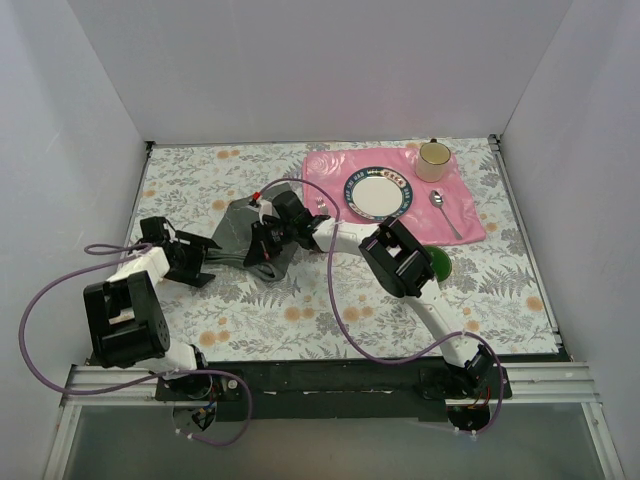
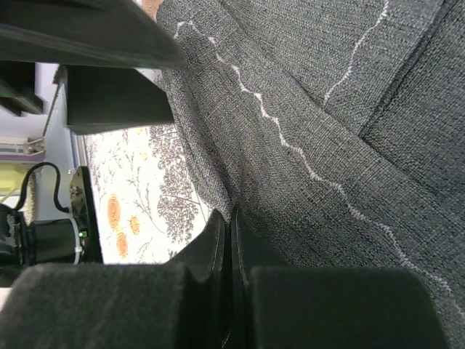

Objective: Fold the napkin, place the utensils inside, and roll it up
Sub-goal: Roll the napkin with the utensil

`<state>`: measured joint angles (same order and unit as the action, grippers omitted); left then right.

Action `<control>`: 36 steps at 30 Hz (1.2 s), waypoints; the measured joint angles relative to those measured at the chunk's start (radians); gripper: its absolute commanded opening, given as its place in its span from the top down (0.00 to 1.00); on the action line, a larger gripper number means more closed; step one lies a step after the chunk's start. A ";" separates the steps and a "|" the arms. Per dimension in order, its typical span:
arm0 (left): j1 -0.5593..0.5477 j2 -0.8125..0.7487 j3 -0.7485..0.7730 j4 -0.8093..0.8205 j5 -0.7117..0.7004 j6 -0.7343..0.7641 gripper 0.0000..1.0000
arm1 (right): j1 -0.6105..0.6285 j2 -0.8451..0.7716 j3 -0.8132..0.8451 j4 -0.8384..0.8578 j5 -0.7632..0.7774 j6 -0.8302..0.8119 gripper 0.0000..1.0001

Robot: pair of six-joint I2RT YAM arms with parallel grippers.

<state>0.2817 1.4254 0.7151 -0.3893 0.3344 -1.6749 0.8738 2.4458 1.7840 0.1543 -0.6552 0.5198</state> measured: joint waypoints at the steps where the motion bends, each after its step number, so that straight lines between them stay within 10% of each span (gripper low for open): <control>1: 0.000 0.027 0.002 0.001 0.003 -0.010 0.26 | -0.002 0.002 0.000 0.005 -0.006 0.006 0.99; 22: -0.002 0.121 0.047 0.077 0.028 -0.006 0.72 | -0.032 0.058 0.060 0.003 -0.100 0.031 0.99; 31: -0.002 0.148 0.069 0.118 0.060 0.028 0.33 | -0.050 0.080 0.079 0.009 -0.138 0.048 0.99; 36: -0.005 0.082 0.048 0.151 0.054 0.073 0.32 | -0.062 0.087 0.079 0.021 -0.150 0.069 0.99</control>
<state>0.2771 1.5074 0.7635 -0.2379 0.3885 -1.6020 0.8116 2.5332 1.8629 0.1757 -0.8047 0.5888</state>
